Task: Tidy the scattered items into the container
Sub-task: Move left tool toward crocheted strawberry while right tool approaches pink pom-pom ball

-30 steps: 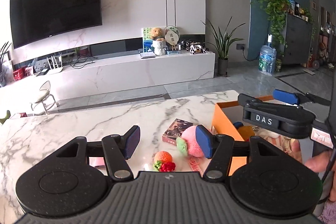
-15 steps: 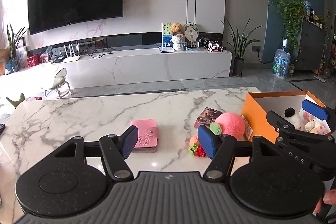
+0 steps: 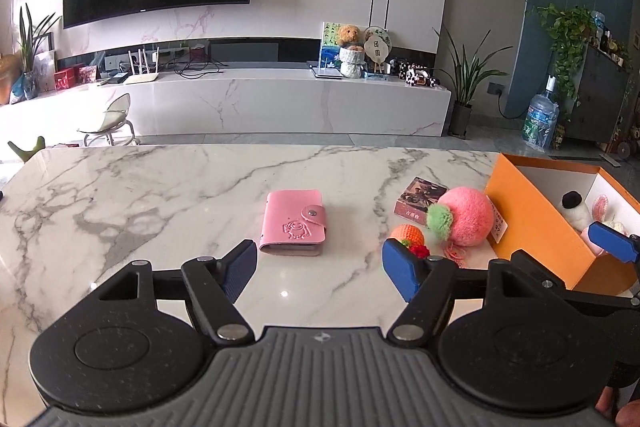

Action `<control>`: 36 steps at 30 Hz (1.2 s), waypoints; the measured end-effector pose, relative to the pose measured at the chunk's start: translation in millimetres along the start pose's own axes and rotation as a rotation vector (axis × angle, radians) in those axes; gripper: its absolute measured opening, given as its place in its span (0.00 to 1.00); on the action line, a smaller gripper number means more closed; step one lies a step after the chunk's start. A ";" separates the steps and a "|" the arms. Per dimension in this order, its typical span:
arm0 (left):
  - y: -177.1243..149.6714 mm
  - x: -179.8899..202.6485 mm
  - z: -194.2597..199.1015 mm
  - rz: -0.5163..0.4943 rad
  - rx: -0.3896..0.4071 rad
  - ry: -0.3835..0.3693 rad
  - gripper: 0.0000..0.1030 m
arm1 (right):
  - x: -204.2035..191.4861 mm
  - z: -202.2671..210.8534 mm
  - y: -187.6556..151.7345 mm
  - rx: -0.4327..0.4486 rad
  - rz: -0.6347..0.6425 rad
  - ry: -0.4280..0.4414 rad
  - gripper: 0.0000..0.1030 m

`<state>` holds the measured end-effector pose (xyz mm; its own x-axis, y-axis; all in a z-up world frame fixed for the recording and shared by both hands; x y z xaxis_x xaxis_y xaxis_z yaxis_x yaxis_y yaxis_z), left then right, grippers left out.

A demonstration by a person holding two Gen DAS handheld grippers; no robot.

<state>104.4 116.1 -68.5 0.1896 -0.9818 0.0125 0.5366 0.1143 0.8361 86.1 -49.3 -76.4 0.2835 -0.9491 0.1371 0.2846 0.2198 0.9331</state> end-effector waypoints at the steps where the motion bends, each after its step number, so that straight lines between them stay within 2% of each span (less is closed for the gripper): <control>1: -1.9 -2.2 -2.1 0.002 -0.002 -0.002 0.79 | -0.6 -1.9 -1.0 -0.008 -0.009 0.001 0.89; 15: -22.2 -24.5 -34.8 0.037 -0.028 -0.012 0.79 | -13.7 -39.8 -9.2 -0.116 -0.037 -0.009 0.89; 23: -24.4 -23.2 -50.6 0.027 -0.015 -0.015 0.79 | -15.2 -64.0 -8.0 -0.134 -0.042 -0.024 0.89; 32: -23.9 -15.7 -72.5 0.027 -0.017 -0.021 0.79 | -9.1 -99.7 3.2 -0.116 -0.073 -0.045 0.90; 36: -18.4 -10.3 -79.8 0.030 -0.010 -0.054 0.79 | -0.5 -119.2 9.4 -0.118 -0.090 -0.055 0.89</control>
<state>158.2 136.2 -127.8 0.1608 -0.9847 0.0674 0.5395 0.1449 0.8294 197.8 -19.8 -107.3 0.2026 -0.9764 0.0754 0.4134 0.1551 0.8973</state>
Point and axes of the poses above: each gripper's, at about its wrist camera, not at the fingertips, and z roughly against the way its jaws point, x to its right, y to its top, the point moved 5 cm from there along -z, roughly the way its jaws point, and after that the axes turned 8 degrees about y, right-handed, at the moved point
